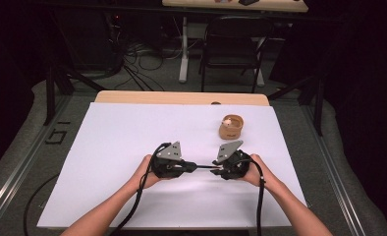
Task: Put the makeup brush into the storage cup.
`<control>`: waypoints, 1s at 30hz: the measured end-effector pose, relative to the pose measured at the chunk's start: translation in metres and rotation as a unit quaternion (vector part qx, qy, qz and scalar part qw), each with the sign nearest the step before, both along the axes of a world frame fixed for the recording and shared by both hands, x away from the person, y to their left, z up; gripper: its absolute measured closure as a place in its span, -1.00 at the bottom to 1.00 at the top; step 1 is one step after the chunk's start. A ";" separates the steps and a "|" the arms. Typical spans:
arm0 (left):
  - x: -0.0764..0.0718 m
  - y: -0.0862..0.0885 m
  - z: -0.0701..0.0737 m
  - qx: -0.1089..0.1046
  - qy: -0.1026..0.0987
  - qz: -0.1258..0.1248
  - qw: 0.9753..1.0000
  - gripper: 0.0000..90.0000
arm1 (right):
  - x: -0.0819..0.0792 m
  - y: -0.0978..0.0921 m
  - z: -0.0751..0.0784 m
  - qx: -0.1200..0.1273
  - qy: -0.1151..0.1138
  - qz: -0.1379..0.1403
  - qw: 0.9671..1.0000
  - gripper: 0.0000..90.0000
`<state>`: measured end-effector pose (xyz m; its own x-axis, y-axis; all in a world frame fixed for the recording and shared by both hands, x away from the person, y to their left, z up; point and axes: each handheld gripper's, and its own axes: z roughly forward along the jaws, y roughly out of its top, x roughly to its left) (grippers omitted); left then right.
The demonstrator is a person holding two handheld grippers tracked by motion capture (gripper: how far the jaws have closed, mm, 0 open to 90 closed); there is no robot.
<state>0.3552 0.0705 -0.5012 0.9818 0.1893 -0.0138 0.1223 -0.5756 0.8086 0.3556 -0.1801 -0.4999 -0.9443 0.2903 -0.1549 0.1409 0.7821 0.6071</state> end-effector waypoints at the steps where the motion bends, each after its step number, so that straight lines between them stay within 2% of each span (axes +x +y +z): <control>1: 0.000 0.000 0.000 0.001 0.001 -0.001 1.000 0.87 | 0.000 0.001 0.000 -0.003 0.001 -0.003 1.000 0.58; 4: 0.001 0.002 0.000 0.006 0.002 -0.004 1.000 0.87 | 0.003 0.004 0.000 -0.015 0.004 0.014 1.000 0.72; 6: 0.002 0.003 0.000 0.009 0.004 -0.007 1.000 0.87 | 0.002 0.007 0.000 -0.023 0.009 0.020 0.999 0.74; 11: 0.004 0.003 0.001 0.028 0.014 -0.022 0.999 0.87 | 0.001 0.012 0.000 -0.049 0.003 0.048 0.998 0.82; 15: 0.008 0.000 0.007 0.072 0.020 -0.034 0.997 0.86 | -0.003 0.020 0.001 -0.082 -0.009 0.075 0.994 0.87; 18: 0.011 -0.001 0.013 0.107 0.011 -0.036 0.994 0.83 | -0.004 0.024 0.005 -0.095 -0.016 0.082 0.992 0.88; 19: 0.011 -0.002 0.015 0.117 0.014 -0.036 0.992 0.74 | -0.004 0.025 0.007 -0.096 -0.020 0.082 0.992 0.88; 21: 0.012 -0.004 0.021 0.146 0.010 -0.049 0.988 0.59 | -0.004 0.027 0.009 -0.105 -0.026 0.084 0.991 0.88; 23: 0.012 -0.008 0.027 0.175 0.001 -0.052 0.983 0.42 | -0.004 0.029 0.011 -0.117 -0.031 0.087 0.989 0.88; 27: 0.012 -0.018 0.040 0.215 -0.011 -0.067 0.974 0.40 | -0.004 0.032 0.011 -0.140 -0.039 0.090 0.985 0.88; 30: 0.013 -0.030 0.040 0.258 -0.026 -0.075 0.963 0.48 | -0.005 0.034 0.011 -0.159 -0.040 0.090 0.982 0.88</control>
